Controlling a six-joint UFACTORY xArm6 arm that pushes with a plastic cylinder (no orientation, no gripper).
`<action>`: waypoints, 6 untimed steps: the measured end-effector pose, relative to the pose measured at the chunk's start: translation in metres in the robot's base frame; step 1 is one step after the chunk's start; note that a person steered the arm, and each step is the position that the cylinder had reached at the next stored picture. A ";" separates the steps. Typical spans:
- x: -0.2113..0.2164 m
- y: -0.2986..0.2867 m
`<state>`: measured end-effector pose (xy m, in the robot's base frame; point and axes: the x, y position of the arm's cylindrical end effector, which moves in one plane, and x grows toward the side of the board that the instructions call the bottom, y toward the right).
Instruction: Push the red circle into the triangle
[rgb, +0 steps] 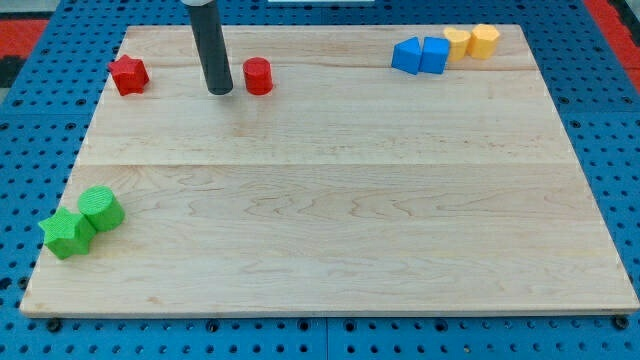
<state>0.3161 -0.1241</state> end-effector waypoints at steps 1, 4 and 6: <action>-0.022 0.101; -0.053 0.064; -0.069 0.202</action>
